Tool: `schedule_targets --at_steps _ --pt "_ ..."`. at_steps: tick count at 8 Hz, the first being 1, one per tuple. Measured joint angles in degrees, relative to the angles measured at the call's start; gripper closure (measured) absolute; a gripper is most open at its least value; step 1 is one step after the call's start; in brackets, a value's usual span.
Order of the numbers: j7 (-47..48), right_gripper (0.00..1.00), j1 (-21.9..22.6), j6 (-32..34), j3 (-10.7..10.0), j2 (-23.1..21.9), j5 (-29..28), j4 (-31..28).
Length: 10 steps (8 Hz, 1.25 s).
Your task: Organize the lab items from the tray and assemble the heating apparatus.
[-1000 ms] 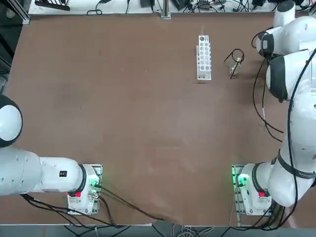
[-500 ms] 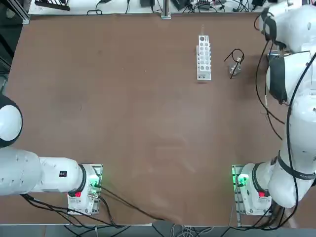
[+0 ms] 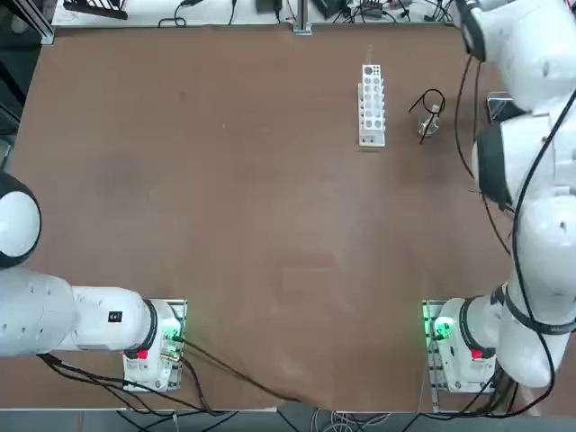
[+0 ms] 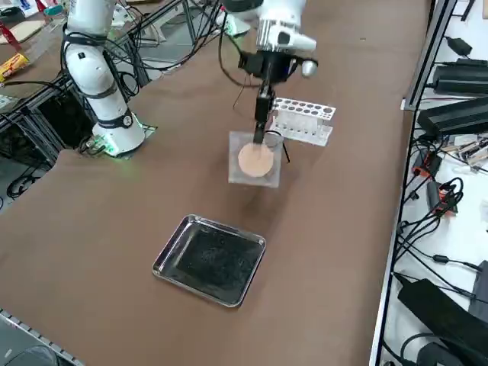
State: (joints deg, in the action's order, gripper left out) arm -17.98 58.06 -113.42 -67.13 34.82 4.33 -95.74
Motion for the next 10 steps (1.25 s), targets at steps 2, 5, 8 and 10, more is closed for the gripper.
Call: schedule_targets --at_steps 2,5,8,10 --pt "0.21 0.98 8.27 2.16 -1.52 0.26 4.81 0.01" --pt "5.41 0.98 16.26 2.48 -1.49 4.98 8.14 -0.25" --pt "12.95 0.98 22.32 2.5 -1.5 13.53 9.25 -0.32" --pt "16.07 0.98 24.29 2.67 -1.5 17.33 10.89 -0.39"
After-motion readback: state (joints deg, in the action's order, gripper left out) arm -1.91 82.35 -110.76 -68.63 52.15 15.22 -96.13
